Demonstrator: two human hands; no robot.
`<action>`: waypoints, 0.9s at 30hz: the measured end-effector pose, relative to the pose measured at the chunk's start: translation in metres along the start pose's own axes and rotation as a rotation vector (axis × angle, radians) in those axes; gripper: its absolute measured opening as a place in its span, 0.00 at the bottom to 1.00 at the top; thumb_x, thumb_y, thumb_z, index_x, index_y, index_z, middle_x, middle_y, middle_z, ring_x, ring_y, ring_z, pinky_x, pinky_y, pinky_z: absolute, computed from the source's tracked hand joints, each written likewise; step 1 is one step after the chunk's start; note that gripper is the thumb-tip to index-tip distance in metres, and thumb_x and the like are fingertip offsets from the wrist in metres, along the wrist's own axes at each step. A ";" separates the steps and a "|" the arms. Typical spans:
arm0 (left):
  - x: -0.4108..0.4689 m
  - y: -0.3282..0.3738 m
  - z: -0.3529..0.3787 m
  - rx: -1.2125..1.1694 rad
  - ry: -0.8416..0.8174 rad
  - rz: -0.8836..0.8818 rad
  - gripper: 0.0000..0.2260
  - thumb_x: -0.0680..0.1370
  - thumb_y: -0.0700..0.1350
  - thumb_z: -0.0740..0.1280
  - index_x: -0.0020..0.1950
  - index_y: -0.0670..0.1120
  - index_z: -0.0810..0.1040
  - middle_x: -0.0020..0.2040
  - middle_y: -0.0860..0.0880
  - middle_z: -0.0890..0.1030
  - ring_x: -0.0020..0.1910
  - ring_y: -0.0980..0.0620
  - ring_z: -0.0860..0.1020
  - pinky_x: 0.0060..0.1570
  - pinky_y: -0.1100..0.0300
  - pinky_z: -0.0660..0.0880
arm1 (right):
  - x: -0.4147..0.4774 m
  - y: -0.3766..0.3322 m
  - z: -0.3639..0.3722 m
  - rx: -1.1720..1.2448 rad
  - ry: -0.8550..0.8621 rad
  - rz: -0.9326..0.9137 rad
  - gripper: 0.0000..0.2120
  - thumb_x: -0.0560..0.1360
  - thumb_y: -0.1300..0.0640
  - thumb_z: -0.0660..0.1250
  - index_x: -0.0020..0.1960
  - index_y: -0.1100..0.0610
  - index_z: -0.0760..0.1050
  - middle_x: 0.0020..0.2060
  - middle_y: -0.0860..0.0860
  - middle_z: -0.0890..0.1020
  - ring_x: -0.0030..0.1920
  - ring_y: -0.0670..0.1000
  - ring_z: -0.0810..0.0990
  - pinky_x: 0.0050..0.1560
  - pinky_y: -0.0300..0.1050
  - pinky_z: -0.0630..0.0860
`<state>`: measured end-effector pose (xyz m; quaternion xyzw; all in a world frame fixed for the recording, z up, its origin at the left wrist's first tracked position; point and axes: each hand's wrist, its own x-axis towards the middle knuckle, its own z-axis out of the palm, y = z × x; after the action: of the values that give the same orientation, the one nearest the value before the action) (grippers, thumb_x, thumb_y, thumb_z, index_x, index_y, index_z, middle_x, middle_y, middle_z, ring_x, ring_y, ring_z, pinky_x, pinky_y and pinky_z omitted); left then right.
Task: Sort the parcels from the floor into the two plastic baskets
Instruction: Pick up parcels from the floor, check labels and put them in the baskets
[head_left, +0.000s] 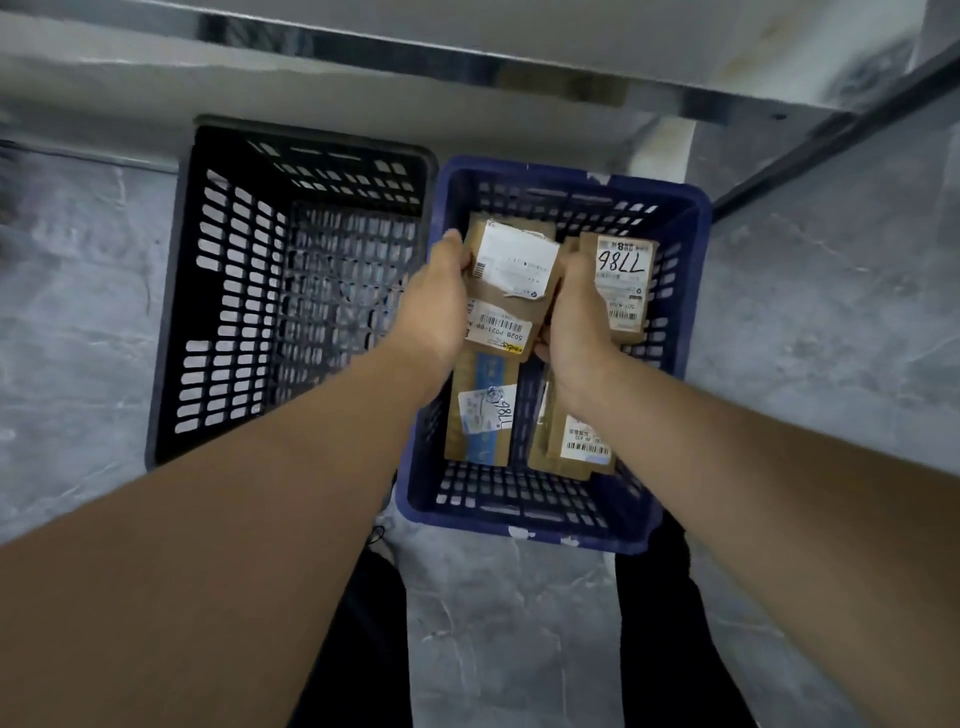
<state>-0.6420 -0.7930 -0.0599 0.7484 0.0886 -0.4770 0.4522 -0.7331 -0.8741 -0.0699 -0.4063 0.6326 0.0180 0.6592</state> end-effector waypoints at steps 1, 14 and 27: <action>0.006 -0.006 0.003 0.001 -0.013 -0.012 0.20 0.85 0.61 0.50 0.56 0.56 0.79 0.52 0.55 0.82 0.52 0.55 0.81 0.56 0.54 0.77 | 0.010 0.005 -0.001 0.011 0.002 0.015 0.28 0.85 0.39 0.52 0.63 0.56 0.83 0.57 0.54 0.89 0.56 0.55 0.86 0.55 0.51 0.80; 0.077 -0.033 0.025 -0.205 0.024 -0.015 0.16 0.86 0.54 0.51 0.49 0.56 0.78 0.30 0.61 0.83 0.27 0.66 0.80 0.29 0.68 0.75 | 0.105 0.021 0.018 -0.073 -0.043 -0.019 0.33 0.74 0.28 0.54 0.62 0.47 0.84 0.57 0.50 0.89 0.61 0.55 0.84 0.72 0.62 0.75; 0.094 -0.041 0.033 -0.239 -0.067 -0.036 0.20 0.87 0.54 0.49 0.42 0.51 0.75 0.24 0.60 0.79 0.22 0.66 0.77 0.19 0.71 0.70 | 0.133 0.036 0.018 -0.113 0.019 -0.051 0.32 0.74 0.31 0.54 0.63 0.50 0.82 0.58 0.53 0.87 0.62 0.56 0.83 0.72 0.62 0.75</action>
<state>-0.6363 -0.8230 -0.1637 0.6710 0.1430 -0.4958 0.5325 -0.7111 -0.9046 -0.2036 -0.4590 0.6263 0.0329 0.6293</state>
